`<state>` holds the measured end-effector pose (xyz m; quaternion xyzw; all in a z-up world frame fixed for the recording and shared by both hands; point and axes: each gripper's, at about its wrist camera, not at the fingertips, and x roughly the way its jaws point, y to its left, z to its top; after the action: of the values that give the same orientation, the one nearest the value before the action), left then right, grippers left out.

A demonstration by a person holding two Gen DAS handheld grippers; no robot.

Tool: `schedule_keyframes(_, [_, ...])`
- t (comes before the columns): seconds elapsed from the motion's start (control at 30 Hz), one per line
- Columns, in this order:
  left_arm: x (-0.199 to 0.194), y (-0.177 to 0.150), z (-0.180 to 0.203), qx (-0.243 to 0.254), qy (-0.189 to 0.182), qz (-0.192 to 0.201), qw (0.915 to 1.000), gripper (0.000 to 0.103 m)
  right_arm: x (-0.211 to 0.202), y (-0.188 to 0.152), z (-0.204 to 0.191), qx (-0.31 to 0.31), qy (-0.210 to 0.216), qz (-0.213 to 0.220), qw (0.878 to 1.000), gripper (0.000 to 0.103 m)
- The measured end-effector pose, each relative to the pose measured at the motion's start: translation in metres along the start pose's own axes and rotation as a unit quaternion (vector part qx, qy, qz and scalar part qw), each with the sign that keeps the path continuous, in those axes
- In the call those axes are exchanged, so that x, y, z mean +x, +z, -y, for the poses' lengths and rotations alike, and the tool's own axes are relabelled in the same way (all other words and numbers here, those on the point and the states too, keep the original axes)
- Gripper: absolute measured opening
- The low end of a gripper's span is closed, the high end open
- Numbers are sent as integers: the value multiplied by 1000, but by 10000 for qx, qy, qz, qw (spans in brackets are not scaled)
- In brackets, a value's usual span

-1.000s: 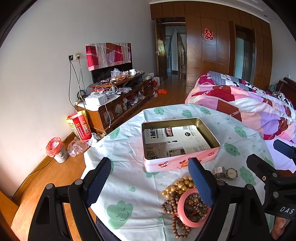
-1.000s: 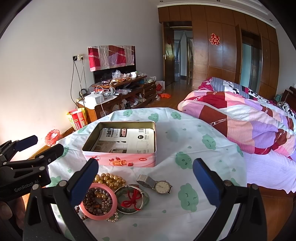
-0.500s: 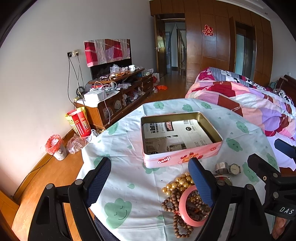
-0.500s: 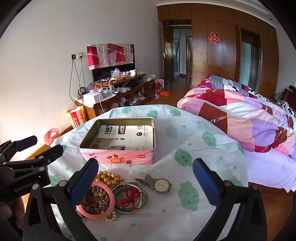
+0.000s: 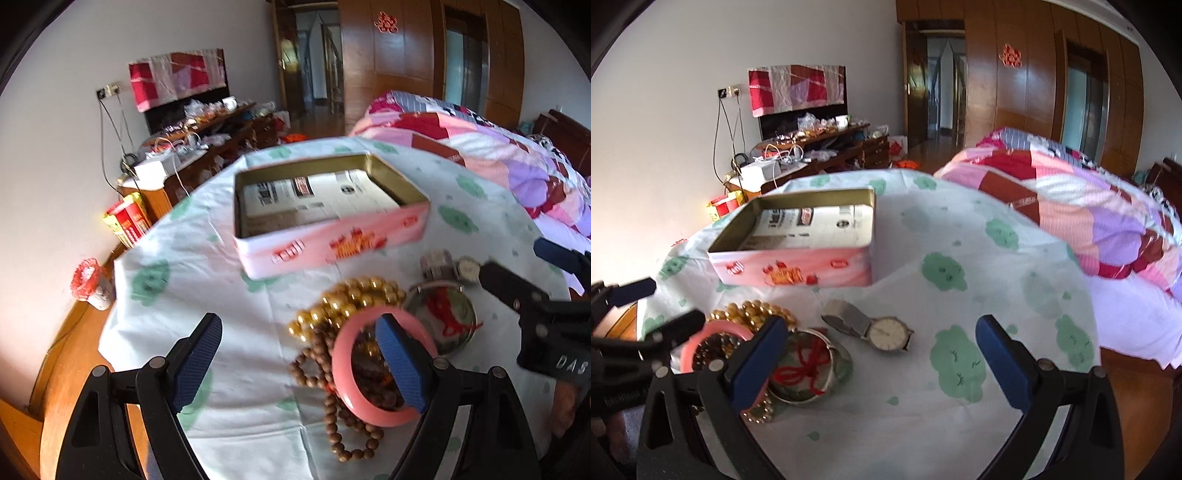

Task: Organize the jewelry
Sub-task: 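Grasp the pink bangle with the left tool while the right tool grasps the silver watch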

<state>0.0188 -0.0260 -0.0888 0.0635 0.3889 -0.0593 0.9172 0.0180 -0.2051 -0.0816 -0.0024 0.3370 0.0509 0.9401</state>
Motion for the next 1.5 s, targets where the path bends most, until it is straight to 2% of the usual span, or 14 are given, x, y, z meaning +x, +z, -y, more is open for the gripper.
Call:
schedule_keyframes(0.1, [7, -4, 1, -7, -222, -127, 9997, 73, 4, -3, 1, 13, 26, -74, 10000, 103])
schedule_keyframes(0.23, [16, -7, 3, -60, -689, -335, 9970, 27, 5, -6, -1, -2, 12, -119, 9999, 103])
schedule_keyframes(0.33, [11, -4, 4, -69, -874, -223, 9959, 12, 7, -6, -1, -29, -3, -106, 9999, 103])
schedule_keyframes(0.43, [3, 2, 3, -98, -1039, -25, 9945, 10, 9, -6, -1, -78, -10, -87, 9999, 103])
schedule_keyframes(0.67, [-1, 17, -5, -90, -884, 299, 9956, 10, 17, 2, -1, -556, -33, 53, 9984, 100])
schedule_keyframes(0.73, [4, 20, -10, -162, -875, 296, 9956, 10, 26, 5, -5, -770, 14, -55, 9970, 84])
schedule_keyframes(0.8, [6, 22, -13, -222, -865, 308, 9955, 10, 36, 8, -8, -885, 137, -258, 9956, 77])
schedule_keyframes(0.97, [10, 24, -19, -319, -910, 302, 9949, 10, 49, 10, -21, -1394, 264, -447, 9889, 75])
schedule_keyframes(1.03, [11, 24, -22, -344, -928, 283, 9947, 10, 54, 11, -21, -1445, 361, -589, 9871, 63])
schedule_keyframes(1.1, [12, 25, -23, -349, -953, 276, 9945, 10, 59, 14, -19, -1469, 474, -705, 9855, 58])
schedule_keyframes(1.17, [12, 27, -24, -356, -969, 285, 9942, 10, 62, 14, -20, -1497, 497, -785, 9844, 47])
schedule_keyframes(1.23, [11, 28, -24, -354, -979, 306, 9941, 10, 67, 11, -21, -1556, 582, -955, 9815, 24])
schedule_keyframes(1.33, [11, 28, -24, -349, -995, 330, 9939, 10, 65, 10, -18, -1463, 715, -943, 9821, 17])
schedule_keyframes(1.5, [7, 29, -23, -347, -1023, 393, 9934, 10, 53, 10, -17, -1394, 759, -702, 9848, 17])
